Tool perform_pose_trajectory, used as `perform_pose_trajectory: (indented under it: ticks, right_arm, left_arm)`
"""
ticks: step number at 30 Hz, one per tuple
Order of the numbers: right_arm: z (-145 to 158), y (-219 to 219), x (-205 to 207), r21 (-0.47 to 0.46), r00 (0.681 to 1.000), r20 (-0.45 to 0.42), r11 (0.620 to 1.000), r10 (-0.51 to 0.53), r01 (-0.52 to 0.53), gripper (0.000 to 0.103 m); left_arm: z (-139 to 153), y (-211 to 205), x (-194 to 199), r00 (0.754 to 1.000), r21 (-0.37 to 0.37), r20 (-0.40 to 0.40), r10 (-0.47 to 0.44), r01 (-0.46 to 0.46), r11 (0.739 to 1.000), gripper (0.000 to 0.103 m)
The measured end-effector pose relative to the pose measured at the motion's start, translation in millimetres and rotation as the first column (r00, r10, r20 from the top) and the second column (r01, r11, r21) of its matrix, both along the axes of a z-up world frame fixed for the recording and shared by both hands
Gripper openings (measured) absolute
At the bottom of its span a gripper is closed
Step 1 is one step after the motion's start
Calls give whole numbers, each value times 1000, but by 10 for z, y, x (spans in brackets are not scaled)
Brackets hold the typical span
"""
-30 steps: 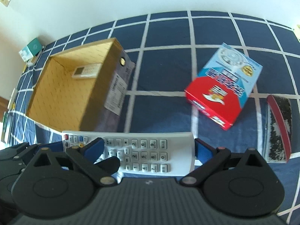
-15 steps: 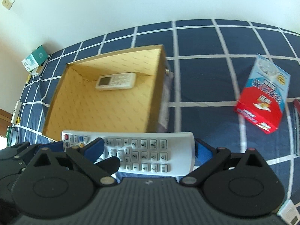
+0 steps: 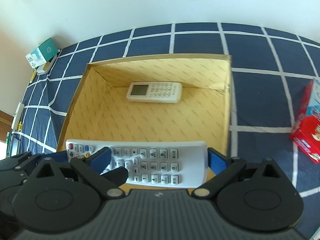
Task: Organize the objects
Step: 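Lower the TV remote into the box beside the other remote, open right tool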
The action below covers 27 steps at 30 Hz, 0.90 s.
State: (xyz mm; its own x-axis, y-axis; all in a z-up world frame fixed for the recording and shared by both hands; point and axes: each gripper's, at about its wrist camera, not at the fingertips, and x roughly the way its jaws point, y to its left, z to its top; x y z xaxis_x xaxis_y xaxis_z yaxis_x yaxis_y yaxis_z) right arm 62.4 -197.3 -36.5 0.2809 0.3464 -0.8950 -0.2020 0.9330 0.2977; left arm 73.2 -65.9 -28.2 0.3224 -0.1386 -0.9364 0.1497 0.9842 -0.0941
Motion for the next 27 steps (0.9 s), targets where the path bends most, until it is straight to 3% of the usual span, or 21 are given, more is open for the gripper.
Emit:
perform_pose_trajectory:
  ticks: [15,27]
  right_arm:
    - [-635,342,778,-18,994,-99,998,-55,53,100]
    - [-1063,406,1089,-49,981,-165,994,-106,100,100]
  left_arm:
    - [-634,145,894,992,-2,-108,-64,64,998,96]
    - [-1028,149,1259,979,-18,-172,-110,108,994,96]
